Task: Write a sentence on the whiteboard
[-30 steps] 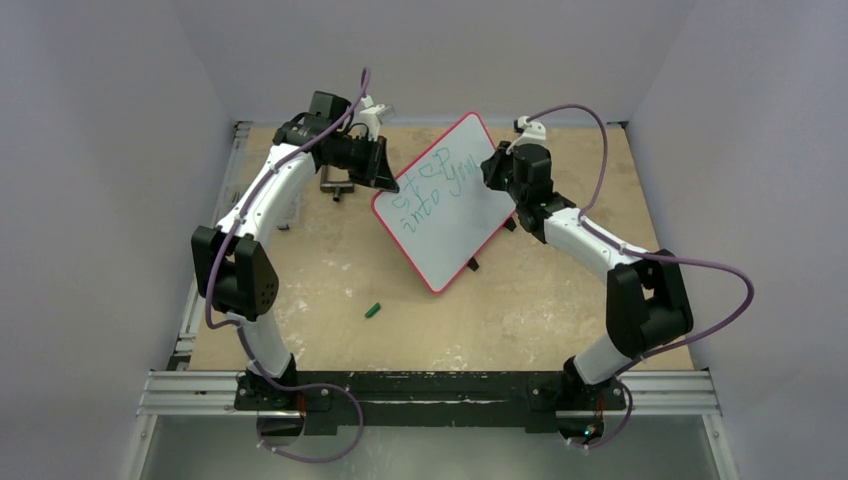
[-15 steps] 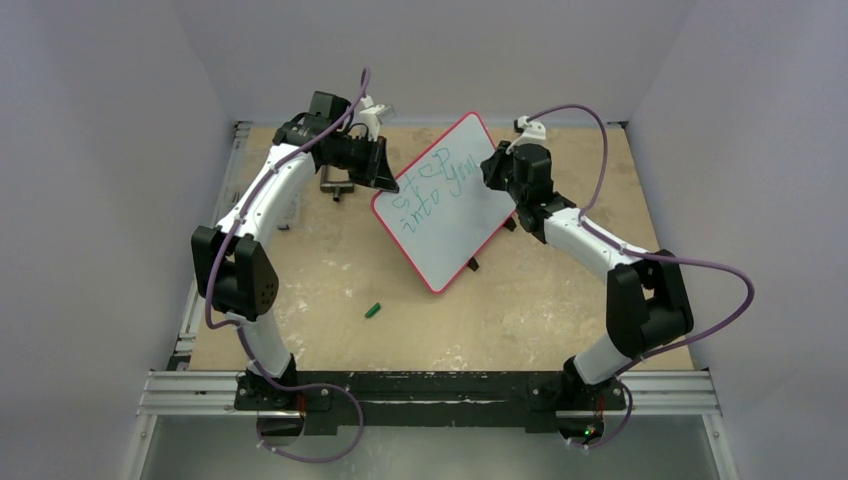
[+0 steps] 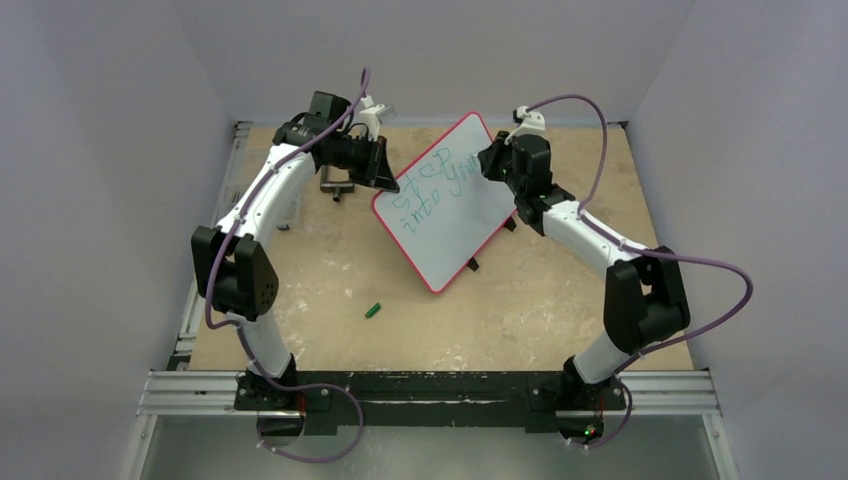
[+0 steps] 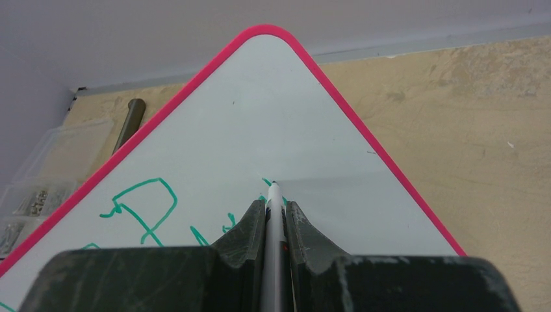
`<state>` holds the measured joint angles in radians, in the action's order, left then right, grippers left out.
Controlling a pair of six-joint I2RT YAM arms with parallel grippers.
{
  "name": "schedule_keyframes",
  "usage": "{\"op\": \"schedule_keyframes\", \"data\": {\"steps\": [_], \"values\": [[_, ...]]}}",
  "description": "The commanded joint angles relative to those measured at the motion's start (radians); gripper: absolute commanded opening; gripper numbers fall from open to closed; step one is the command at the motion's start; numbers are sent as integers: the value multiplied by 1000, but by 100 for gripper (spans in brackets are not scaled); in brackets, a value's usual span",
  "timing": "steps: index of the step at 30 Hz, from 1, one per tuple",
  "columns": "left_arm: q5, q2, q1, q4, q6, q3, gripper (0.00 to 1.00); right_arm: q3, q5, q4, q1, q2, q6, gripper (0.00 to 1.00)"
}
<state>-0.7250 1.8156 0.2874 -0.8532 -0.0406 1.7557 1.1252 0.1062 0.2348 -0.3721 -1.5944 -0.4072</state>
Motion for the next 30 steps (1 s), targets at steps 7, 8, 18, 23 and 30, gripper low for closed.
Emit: {"op": "schedule_keyframes", "data": {"steps": [7,8,18,23,30], "values": [[-15,-39,16,14,64,2,0,98,47,-25,-3,-26,15,0],[-14,-39,16,14,63,2,0,100,50,-28,-3,-22,17,0],[-3,-38,16,16,53,4,0,32,130,-67,-4,175,39,0],[26,-47,16,21,50,6,0,-20,104,-74,-3,264,41,0],[78,-70,17,7,15,-2,0,-63,-6,-93,-4,336,25,0]]}}
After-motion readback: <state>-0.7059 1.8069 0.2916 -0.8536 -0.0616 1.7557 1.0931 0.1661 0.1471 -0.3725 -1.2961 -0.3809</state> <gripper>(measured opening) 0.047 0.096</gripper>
